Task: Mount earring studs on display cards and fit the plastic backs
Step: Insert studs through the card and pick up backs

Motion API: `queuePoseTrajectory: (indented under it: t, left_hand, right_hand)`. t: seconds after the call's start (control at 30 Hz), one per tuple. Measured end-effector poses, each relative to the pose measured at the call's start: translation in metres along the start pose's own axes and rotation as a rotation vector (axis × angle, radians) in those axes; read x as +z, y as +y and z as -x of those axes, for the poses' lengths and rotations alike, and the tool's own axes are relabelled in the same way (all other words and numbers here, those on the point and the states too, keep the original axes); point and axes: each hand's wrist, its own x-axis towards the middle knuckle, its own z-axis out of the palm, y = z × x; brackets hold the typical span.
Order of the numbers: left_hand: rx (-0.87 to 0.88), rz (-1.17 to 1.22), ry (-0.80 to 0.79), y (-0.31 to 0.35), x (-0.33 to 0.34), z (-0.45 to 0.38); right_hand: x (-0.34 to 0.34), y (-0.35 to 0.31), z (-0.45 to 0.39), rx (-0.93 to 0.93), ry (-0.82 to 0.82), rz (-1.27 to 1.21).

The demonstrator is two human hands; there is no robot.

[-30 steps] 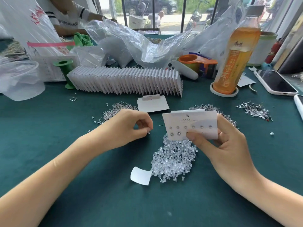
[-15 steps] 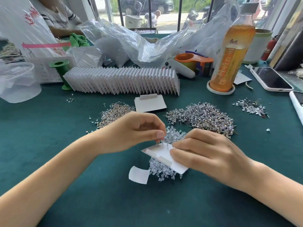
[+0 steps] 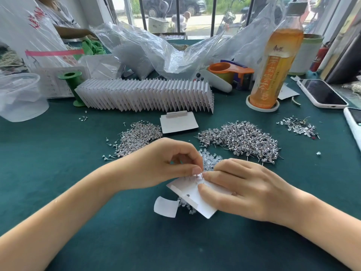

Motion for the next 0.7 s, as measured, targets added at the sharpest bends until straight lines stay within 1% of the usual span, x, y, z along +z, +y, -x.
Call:
queuePoseTrajectory:
  t: [0.4,0.7]
  left_hand:
    - [-0.024,-0.044,-0.044,0.009,-0.001,-0.002]
    - [0.0,-0.19,-0.05,0.016,-0.002,-0.009]
  right_hand:
    - [0.001,-0.002,0.001,0.01,-0.003,0.011]
    - [-0.002,0.0,-0.001,0.036,-0.016,0.036]
